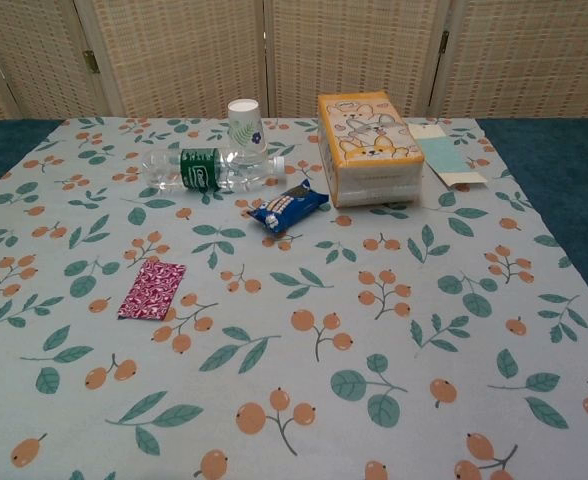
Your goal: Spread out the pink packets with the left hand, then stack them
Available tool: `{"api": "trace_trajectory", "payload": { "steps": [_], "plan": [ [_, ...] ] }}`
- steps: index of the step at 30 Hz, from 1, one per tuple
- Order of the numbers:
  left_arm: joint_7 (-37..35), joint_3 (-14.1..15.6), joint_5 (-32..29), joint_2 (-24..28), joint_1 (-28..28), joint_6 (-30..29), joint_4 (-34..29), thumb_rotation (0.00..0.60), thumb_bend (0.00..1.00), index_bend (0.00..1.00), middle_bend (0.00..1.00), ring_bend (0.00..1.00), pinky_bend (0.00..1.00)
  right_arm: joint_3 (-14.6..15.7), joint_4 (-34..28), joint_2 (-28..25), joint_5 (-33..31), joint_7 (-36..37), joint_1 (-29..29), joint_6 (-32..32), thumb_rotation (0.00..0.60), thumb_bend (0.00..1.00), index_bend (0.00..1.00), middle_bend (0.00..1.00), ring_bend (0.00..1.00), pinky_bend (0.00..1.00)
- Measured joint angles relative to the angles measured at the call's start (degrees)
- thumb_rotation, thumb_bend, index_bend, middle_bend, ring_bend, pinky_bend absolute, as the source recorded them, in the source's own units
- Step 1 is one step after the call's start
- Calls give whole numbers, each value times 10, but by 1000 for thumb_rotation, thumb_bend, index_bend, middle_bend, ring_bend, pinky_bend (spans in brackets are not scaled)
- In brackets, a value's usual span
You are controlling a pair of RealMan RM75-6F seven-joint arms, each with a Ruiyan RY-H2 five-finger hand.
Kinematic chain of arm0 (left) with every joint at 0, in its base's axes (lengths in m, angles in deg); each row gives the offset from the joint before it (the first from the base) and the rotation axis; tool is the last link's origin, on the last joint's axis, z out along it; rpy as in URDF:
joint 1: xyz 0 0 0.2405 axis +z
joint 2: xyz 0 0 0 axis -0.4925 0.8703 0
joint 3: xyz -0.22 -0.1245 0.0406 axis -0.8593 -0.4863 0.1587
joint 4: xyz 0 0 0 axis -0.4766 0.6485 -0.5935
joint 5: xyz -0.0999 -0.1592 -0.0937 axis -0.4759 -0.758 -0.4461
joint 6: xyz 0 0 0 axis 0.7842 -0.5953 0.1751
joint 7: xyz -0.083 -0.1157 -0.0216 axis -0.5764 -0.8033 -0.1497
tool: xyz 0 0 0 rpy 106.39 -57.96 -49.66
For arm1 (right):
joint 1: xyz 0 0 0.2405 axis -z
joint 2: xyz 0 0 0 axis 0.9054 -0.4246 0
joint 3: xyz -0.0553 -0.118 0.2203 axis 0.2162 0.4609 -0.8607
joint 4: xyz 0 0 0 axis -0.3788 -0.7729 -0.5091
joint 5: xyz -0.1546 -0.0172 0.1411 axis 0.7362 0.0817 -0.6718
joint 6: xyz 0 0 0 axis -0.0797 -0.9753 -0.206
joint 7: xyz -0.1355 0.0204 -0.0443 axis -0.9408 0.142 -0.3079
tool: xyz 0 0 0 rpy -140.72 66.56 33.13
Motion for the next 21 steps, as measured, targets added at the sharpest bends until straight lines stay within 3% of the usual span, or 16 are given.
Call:
{"api": "trace_trajectory", "payload": {
  "steps": [21],
  "plan": [
    [-5, 0, 7, -1, -1, -3, 3, 600, 295, 105, 21, 0, 0, -1, 3, -3, 5, 9, 5, 11, 600, 385, 0, 0, 0, 0]
  ]
}}
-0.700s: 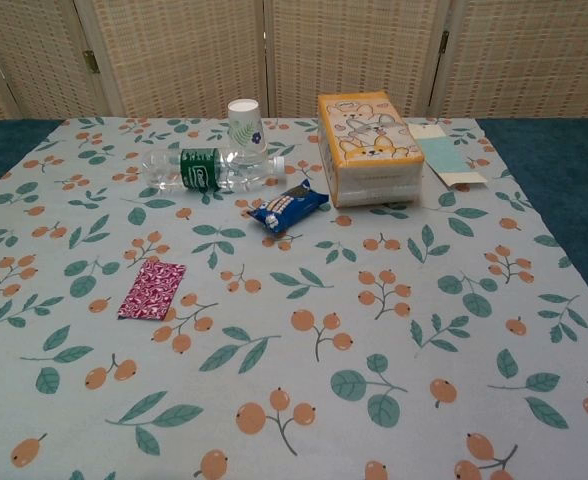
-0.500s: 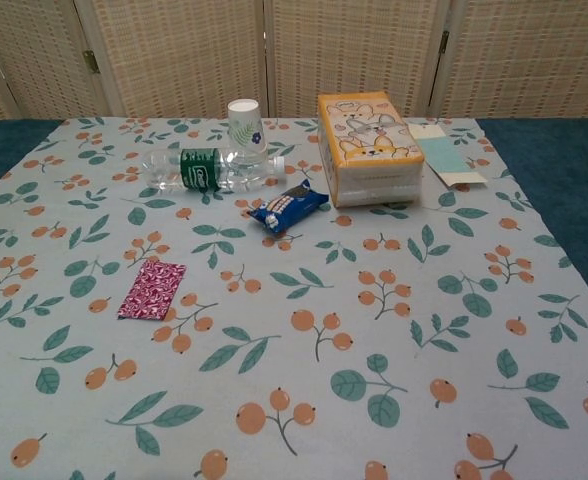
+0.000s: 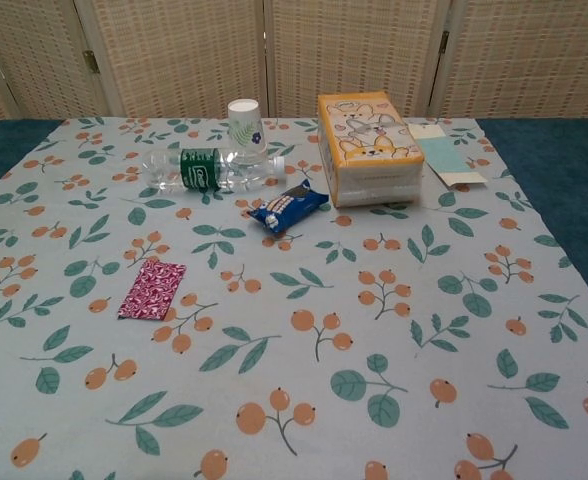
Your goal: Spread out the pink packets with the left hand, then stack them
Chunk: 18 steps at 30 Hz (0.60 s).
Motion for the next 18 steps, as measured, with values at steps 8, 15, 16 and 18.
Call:
{"api": "trace_trajectory", "payload": {
  "steps": [8, 15, 16, 18],
  "plan": [
    [-18, -1, 12, 5, -16, 17, -2, 600, 295, 112, 21, 5, 0, -3, 0, -3, 0, 3, 0, 2, 600, 385, 0, 0, 0, 0],
    [-40, -7, 40, 12, -59, 56, -4, 600, 295, 130, 37, 18, 0, -6, 0, -6, 5, 6, -2, 6, 600, 385, 0, 0, 0, 0],
    [-42, -8, 45, 12, -66, 62, -4, 600, 295, 134, 40, 21, 0, -6, 0, -6, 5, 6, -2, 6, 600, 385, 0, 0, 0, 0],
    [-46, -9, 55, 11, -82, 78, -5, 600, 295, 142, 46, 27, 0, -5, 0, -7, 7, 7, -2, 7, 600, 385, 0, 0, 0, 0]
  ]
}}
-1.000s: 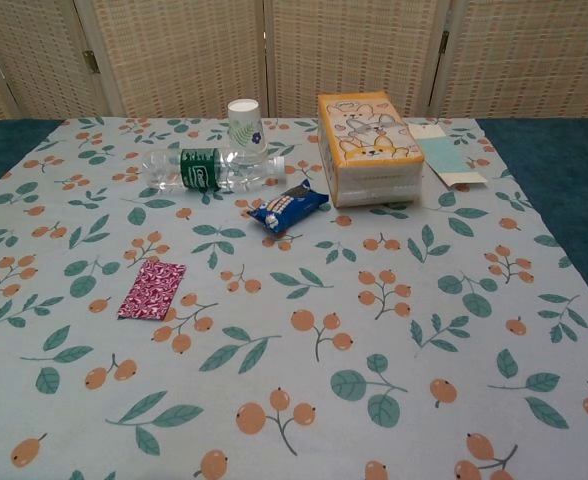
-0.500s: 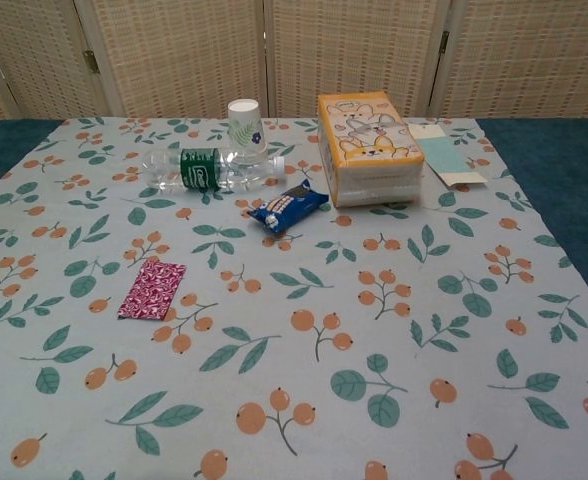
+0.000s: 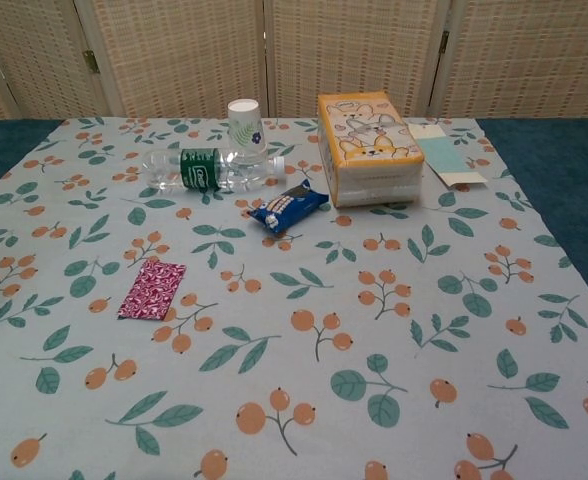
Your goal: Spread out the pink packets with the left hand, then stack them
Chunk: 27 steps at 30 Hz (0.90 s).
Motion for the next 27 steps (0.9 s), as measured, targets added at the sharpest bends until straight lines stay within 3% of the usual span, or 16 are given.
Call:
{"api": "trace_trajectory", "payload": {
  "steps": [9, 18, 21, 25, 27],
  "plan": [
    [0, 1, 13, -13, -70, 102, -11, 600, 260, 188, 50, 29, 0, 1, 5, 0, 1, 9, -1, -2, 600, 385, 0, 0, 0, 0],
    [28, -6, -49, -58, -140, 218, -27, 589, 179, 232, 42, 0, 0, 2, 9, 2, 2, 19, -3, -7, 600, 385, 0, 0, 0, 0],
    [39, -9, -77, -79, -153, 238, -26, 492, 165, 267, 41, 0, 0, 3, 12, 3, 2, 24, -4, -9, 600, 385, 0, 0, 0, 0],
    [36, -15, -113, -100, -161, 249, -21, 274, 147, 314, 41, 0, 0, 3, 14, 5, 4, 28, -4, -9, 600, 385, 0, 0, 0, 0],
    [33, -18, -128, -111, -164, 249, -19, 235, 142, 319, 41, 0, 0, 4, 15, 6, 5, 30, -5, -10, 600, 385, 0, 0, 0, 0]
  ]
}}
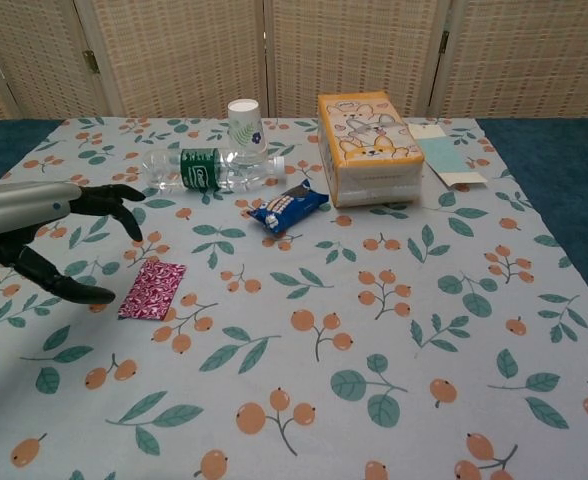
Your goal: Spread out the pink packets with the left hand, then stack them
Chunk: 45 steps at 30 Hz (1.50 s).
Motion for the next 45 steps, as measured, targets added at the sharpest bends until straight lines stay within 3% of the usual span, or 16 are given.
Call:
{"api": "trace_trajectory", "payload": {
  "steps": [6, 24, 45],
  "plan": [
    [13, 2, -30, -30, -3, -1, 22, 126, 135, 321, 41, 0, 0, 2, 2, 3, 4, 5, -1, -2, 600, 385, 0, 0, 0, 0],
    [47, 25, -51, -98, -5, -15, 110, 120, 135, 321, 41, 0, 0, 7, 10, 6, 7, 18, -1, -4, 600, 385, 0, 0, 0, 0],
    [102, 33, -66, -131, -14, -17, 133, 121, 135, 320, 33, 0, 0, 8, 16, 6, 0, 25, 1, -7, 600, 385, 0, 0, 0, 0]
  ]
}}
